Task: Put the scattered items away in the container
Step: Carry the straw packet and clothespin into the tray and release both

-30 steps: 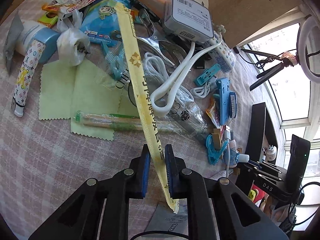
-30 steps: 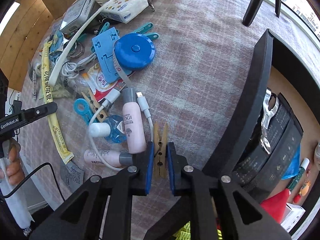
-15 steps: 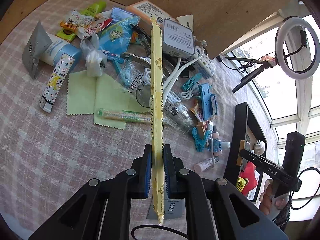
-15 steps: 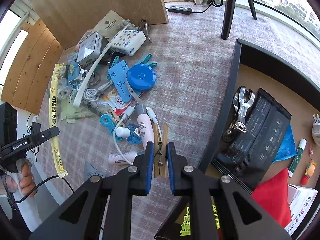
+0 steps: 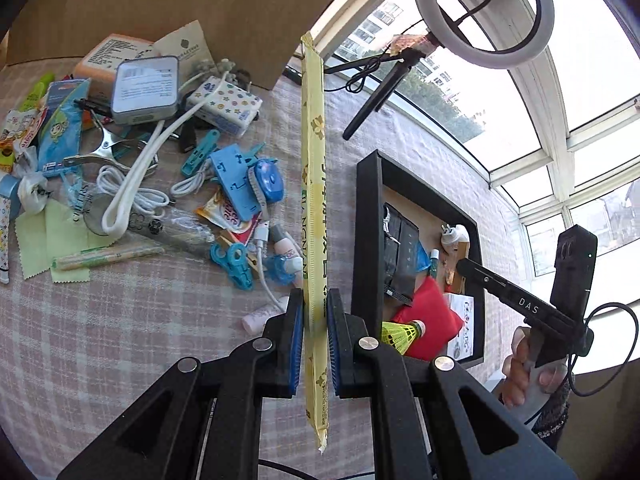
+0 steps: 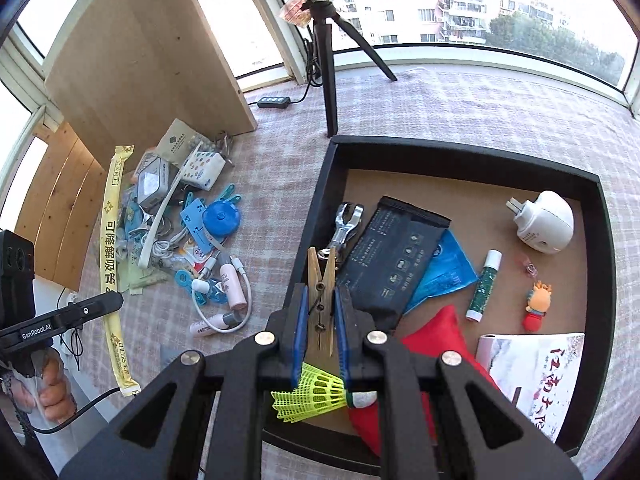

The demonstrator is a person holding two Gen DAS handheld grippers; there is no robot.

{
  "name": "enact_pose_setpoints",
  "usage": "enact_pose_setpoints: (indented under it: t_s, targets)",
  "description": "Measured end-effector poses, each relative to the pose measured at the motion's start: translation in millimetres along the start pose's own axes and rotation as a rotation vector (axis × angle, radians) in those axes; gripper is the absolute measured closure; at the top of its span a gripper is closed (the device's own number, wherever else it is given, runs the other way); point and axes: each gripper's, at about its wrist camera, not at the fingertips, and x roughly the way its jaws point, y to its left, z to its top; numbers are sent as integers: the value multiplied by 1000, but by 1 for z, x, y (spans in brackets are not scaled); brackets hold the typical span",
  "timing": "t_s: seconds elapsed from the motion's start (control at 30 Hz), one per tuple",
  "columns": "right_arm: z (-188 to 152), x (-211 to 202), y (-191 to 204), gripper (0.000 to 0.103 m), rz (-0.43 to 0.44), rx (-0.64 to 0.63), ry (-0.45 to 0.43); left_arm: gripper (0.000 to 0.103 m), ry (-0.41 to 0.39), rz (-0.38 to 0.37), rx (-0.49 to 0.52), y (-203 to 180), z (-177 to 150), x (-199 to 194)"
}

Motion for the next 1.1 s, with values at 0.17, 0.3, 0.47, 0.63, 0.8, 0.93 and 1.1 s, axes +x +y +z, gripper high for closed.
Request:
enact_pose_setpoints:
  t_s: [0.17,0.3,0.47,0.63,0.8,0.93,1.1]
  targets:
    - [-4,-17,-41,90,-51,78,-30,93,51,-32,113,-58,6,35]
    - [-6,-24,-65,90,-83,126,-47,93,84,-47,169,-96,11,59]
    - [-8,-28,-84,90,-112,160,-55,93,106,-62,240,-139,9,80]
    - [-7,-29,-92,79,-115,173,-65,51,124,-36,326,-171,4,97]
    - [-5,-31,-89,54,-104,190,-89,50,111,-29,309,-163,4,94]
    - [-3,-28,-79,54,-92,174,-83,50,94,-18,285,-145,7,85]
    - [-1,-22,-57,54,-64,136,-77,50,54,9,253,-114,12,63]
